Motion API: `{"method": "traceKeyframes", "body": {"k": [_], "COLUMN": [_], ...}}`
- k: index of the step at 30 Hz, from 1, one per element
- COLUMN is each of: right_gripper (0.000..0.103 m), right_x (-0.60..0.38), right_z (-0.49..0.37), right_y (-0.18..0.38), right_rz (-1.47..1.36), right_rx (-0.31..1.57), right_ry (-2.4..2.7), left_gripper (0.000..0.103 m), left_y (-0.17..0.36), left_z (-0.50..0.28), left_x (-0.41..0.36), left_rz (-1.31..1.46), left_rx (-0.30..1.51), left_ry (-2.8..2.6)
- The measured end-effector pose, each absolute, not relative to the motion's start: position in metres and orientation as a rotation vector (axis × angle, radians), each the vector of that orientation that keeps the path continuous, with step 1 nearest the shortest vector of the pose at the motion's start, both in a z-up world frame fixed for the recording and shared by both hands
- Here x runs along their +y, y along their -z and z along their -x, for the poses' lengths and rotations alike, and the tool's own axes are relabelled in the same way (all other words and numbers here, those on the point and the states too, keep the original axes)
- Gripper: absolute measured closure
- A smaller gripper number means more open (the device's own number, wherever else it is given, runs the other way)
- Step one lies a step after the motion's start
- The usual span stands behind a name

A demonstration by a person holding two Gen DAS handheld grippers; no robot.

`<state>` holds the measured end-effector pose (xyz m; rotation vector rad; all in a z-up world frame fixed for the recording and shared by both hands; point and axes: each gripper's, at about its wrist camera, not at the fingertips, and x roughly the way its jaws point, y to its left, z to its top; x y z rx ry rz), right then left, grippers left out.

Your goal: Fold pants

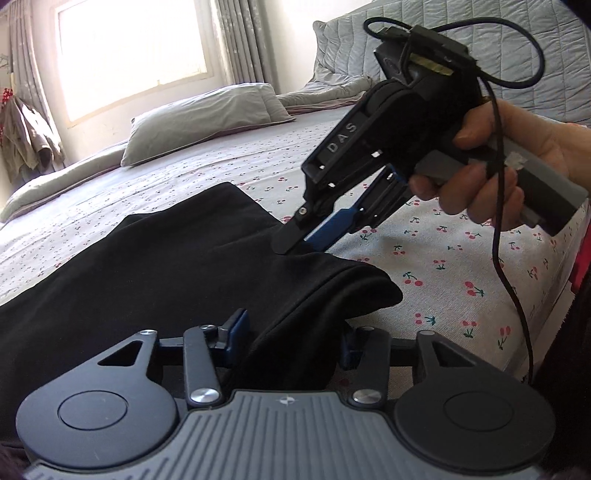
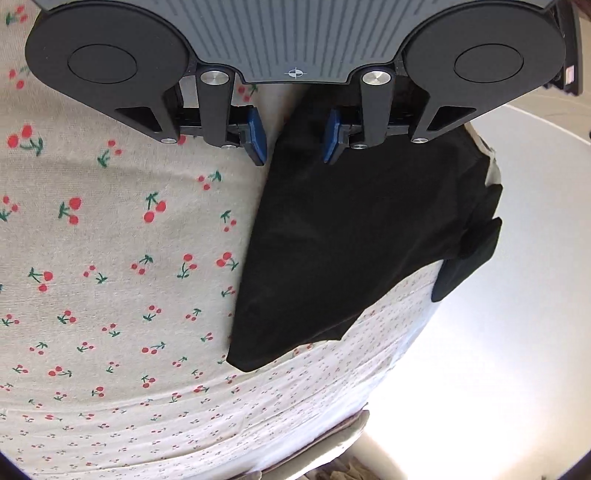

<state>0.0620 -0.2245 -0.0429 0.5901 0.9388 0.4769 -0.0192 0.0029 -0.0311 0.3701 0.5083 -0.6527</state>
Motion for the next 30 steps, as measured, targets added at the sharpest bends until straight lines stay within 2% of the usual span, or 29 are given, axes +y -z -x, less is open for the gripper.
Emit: {"method": "traceKeyframes", "body": {"k": [1, 3, 8, 10, 17, 30], "right_gripper": [0.071, 0.075, 0.084, 0.096, 0.099, 0.100], "right_x": [-0.225, -0.224, -0.222, -0.220, -0.230, -0.356], "right_z": [-0.068, -0.083, -0.118, -0.129, -0.128, -0.059], "right_y": [0.044, 0.045, 0.051, 0.049, 0.028, 0.014], "right_rz": [-0.602, -0.596, -0.611, -0.610, -0.556, -0.624], "right_rx": [0.922, 0.877, 0.810, 0.804, 0.752, 0.730], "right_ry": [-0.472, -0.457, -0.397, -0.342, -0.302, -0.171], "left_gripper": [0.067, 0.073, 0.083, 0.092, 0.093, 0.093], "left_y": [0.032, 0.033, 0.034, 0.031, 0.008, 0.018], "left_z": [0.022, 0.025, 0.031, 0.030, 0.026, 0.058], "left_x": [0.000, -0.002, -0.007, -0.009, -0.021, -0.106], "left_rz": [-0.372, -0.369, -0.339, -0.311, -0.206, -0.110], "left_rx": [0.501, 0.491, 0.494, 0.506, 0.511, 0.567], "left_ry": [0.634, 0.605, 0.542, 0.526, 0.528, 0.772]}}
